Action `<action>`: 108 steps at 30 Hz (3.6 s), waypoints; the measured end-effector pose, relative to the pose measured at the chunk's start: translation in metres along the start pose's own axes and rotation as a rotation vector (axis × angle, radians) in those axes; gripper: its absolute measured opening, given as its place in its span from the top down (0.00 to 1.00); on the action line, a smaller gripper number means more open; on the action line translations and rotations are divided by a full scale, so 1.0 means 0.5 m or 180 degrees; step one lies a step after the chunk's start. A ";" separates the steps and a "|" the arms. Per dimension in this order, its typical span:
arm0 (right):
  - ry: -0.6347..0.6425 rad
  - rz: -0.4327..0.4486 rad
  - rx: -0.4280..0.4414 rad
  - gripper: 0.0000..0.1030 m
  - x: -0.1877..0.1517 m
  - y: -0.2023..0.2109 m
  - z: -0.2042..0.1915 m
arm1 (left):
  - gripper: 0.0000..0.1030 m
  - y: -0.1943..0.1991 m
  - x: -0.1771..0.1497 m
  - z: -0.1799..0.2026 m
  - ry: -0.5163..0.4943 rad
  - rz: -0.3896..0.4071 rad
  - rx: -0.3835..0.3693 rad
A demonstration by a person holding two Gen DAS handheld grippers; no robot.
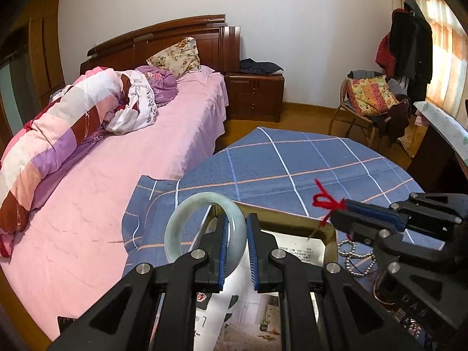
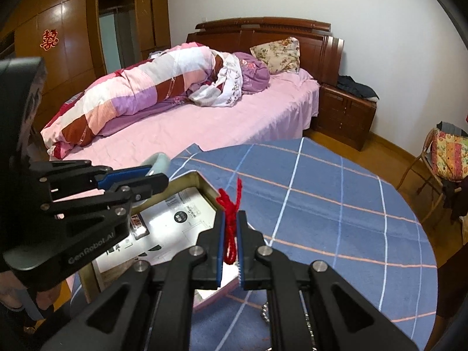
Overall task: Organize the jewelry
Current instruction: 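Carry the white bangle and red knot charm over the pink tin with both tools, then open the left tool to drop the bangle into the tin while the right tool releases the charm, then move both open tools back to the jewelry pile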
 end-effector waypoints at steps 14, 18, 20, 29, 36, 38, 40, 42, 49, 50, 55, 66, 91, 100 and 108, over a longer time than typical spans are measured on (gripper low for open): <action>-0.0065 -0.0262 -0.0010 0.92 -0.046 -0.050 0.008 | 0.89 -0.024 -0.023 0.031 -0.0266 -0.0012 0.0097; -0.0070 -0.0299 -0.0023 0.92 -0.056 -0.052 0.010 | 0.89 -0.027 -0.031 0.043 -0.0299 -0.0023 0.0053; -0.0086 -0.0306 -0.0030 0.92 -0.060 -0.053 0.012 | 0.88 -0.028 -0.036 0.049 -0.0296 -0.0039 0.0023; -0.0087 -0.0304 -0.0010 0.92 -0.063 -0.059 0.010 | 0.88 -0.068 -0.051 0.033 -0.0182 -0.0227 -0.0004; -0.0059 -0.0303 -0.0043 0.91 -0.064 -0.061 0.011 | 0.87 -0.071 -0.050 0.026 -0.0137 -0.0262 0.0002; -0.0051 -0.0307 -0.0051 0.91 -0.063 -0.062 0.012 | 0.86 -0.071 -0.050 0.027 -0.0147 -0.0268 0.0009; -0.0040 -0.0312 -0.0055 0.91 -0.064 -0.062 0.012 | 0.86 -0.073 -0.052 0.029 -0.0172 -0.0290 0.0010; -0.0027 -0.0308 -0.0064 0.89 -0.063 -0.064 0.009 | 0.86 -0.078 -0.054 0.031 -0.0184 -0.0329 0.0004; -0.0054 -0.0250 -0.0061 0.72 -0.061 -0.059 0.007 | 0.68 -0.084 -0.050 0.018 -0.0085 -0.0369 0.0080; -0.0067 -0.0234 -0.0070 0.70 -0.060 -0.056 0.011 | 0.63 -0.085 -0.050 0.016 -0.0074 -0.0376 0.0102; -0.0143 -0.0257 -0.0268 0.43 -0.065 -0.048 0.027 | 0.57 -0.087 -0.052 0.012 -0.0067 -0.0388 0.0179; -0.0307 -0.0173 -0.0217 0.24 -0.074 -0.034 0.047 | 0.42 -0.080 -0.045 0.009 -0.0162 -0.0269 0.0341; -0.0486 -0.0002 -0.0307 0.12 -0.125 0.065 0.121 | 0.42 0.012 -0.036 -0.026 0.0171 0.0096 0.0506; -0.0832 -0.0193 -0.0483 0.09 -0.254 0.119 0.193 | 0.42 0.045 -0.089 0.066 0.0080 0.0085 0.0262; -0.0983 -0.0239 -0.0472 0.10 -0.328 0.146 0.206 | 0.42 0.058 -0.136 0.152 -0.0140 0.0020 0.0149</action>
Point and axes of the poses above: each gripper's, at about its wrist camera, not at the fingertips, and y roughly against the way its jaws point, z to its right, x to its top, the point moved 5 cm from there along -y, roughly the way its jaws point, and after that the axes turned 10 degrees about y, right-handed, at the moved point
